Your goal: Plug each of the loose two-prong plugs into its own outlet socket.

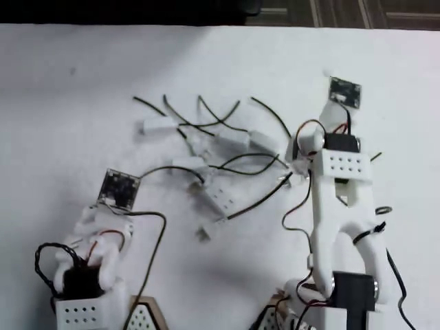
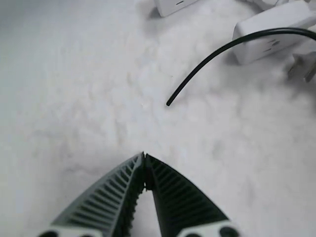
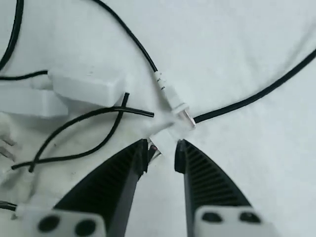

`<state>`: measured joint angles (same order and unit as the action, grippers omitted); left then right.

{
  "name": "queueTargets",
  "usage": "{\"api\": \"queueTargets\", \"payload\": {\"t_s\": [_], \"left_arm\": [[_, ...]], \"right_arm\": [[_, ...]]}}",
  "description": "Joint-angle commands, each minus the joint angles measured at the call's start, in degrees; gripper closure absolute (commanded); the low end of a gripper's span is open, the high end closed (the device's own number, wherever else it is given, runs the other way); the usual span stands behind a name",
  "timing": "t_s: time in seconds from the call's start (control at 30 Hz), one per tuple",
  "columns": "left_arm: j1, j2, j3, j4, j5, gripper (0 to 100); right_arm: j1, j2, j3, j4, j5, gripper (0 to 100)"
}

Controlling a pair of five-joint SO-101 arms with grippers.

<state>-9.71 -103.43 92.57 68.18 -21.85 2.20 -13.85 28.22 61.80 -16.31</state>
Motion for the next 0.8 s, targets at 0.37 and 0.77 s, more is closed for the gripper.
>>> {"api": "queueTargets", "payload": {"t_s": [0.37,0.77], "left_arm": [[-0.5,-0.4,3.5,-7.3,0.2,98],[-0.5,-0.4,3.4,-7.3,0.2,98]], "right_arm": [[2.5,12.4,-7.2,-3.6,-15.0,89.6],[3.5,19.4,-17.1,1.5,-3.8,89.6]]}}
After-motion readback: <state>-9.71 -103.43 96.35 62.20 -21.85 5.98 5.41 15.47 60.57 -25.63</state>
